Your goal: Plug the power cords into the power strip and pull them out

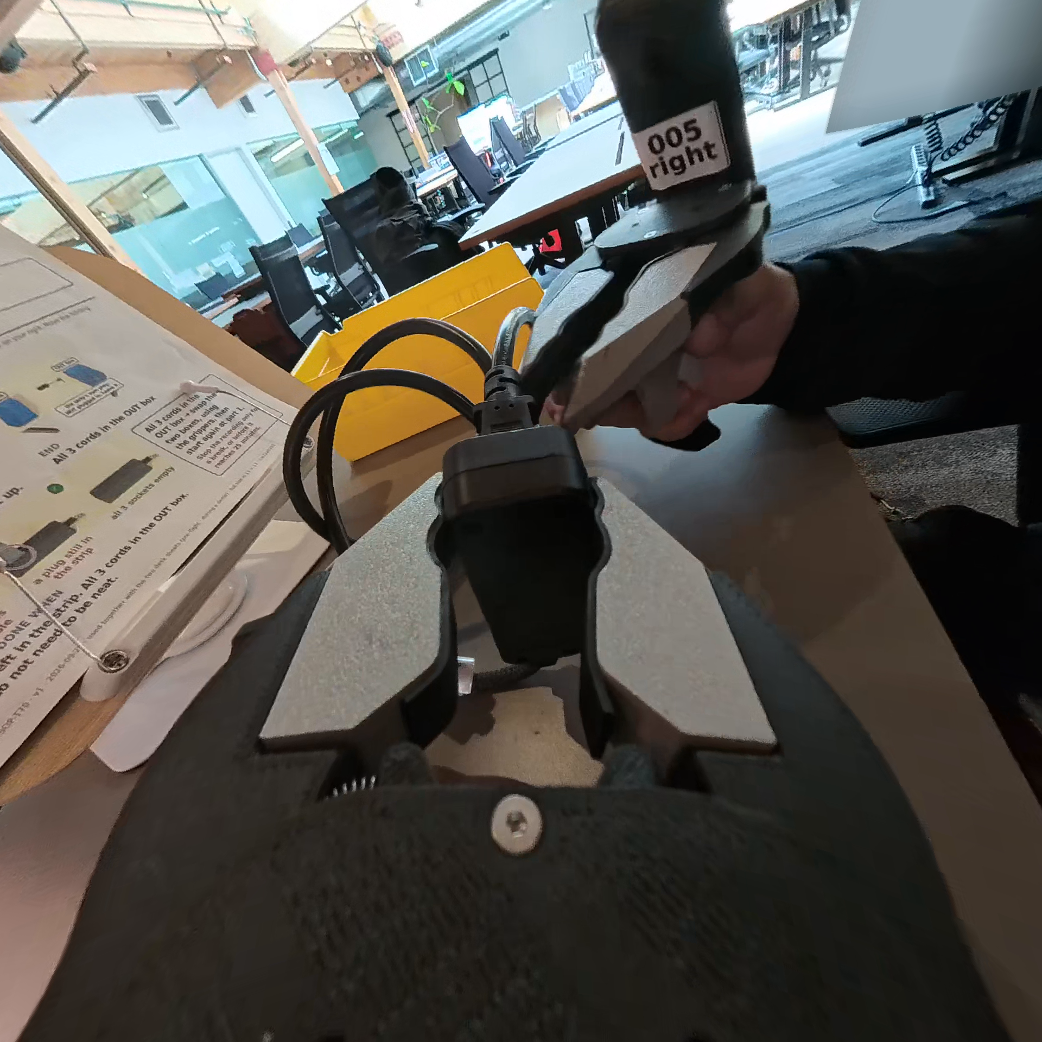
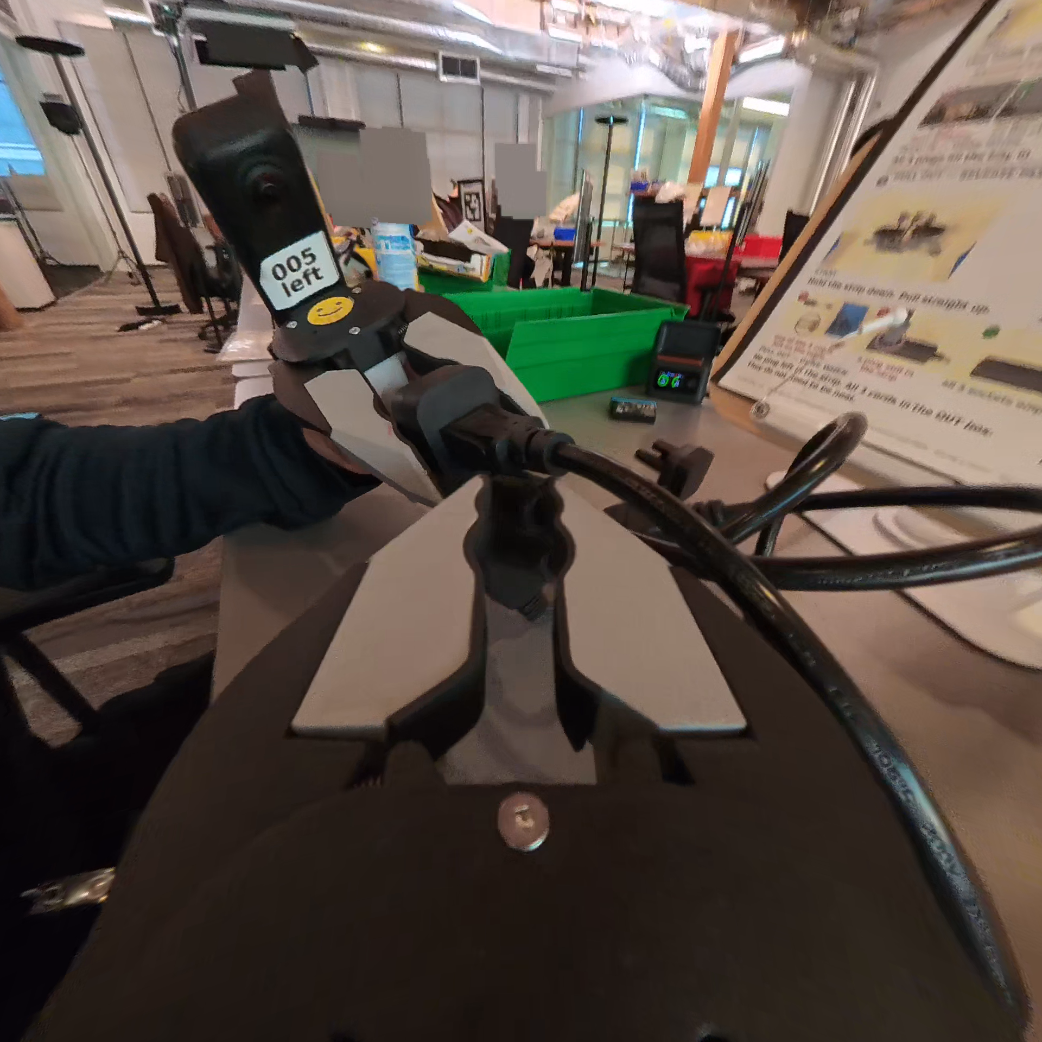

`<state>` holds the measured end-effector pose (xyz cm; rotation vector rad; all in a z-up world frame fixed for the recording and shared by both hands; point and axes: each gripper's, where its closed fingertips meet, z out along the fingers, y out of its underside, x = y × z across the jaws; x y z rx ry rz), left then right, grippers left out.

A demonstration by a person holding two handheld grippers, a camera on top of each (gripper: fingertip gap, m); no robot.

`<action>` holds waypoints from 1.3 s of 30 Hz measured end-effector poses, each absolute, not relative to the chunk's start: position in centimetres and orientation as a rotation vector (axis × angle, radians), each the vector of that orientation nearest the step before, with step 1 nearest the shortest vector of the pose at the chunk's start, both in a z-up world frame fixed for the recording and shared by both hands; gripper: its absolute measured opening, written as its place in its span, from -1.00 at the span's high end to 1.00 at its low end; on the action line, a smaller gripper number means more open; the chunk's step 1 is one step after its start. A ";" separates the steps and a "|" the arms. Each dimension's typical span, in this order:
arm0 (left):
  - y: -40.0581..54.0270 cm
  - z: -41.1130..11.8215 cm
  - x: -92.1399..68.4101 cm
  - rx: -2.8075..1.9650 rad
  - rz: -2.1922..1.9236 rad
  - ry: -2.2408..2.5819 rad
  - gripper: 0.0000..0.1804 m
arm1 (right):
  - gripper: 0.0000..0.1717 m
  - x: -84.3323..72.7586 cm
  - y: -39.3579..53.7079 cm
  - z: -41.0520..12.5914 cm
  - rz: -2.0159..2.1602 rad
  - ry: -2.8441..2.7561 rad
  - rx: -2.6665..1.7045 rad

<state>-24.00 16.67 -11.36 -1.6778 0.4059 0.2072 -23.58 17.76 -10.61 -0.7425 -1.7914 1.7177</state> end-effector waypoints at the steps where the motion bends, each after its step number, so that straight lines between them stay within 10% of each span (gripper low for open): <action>1: 16.7 -11.4 -24.0 -1.677 0.216 0.412 0.49 | 0.76 -23.3 17.7 -10.6 1.750 -1.794 -0.772; 39: 17.9 -12.6 -25.3 -1.682 0.429 0.364 0.47 | 0.79 -26.7 19.5 -9.6 1.969 -1.473 -1.147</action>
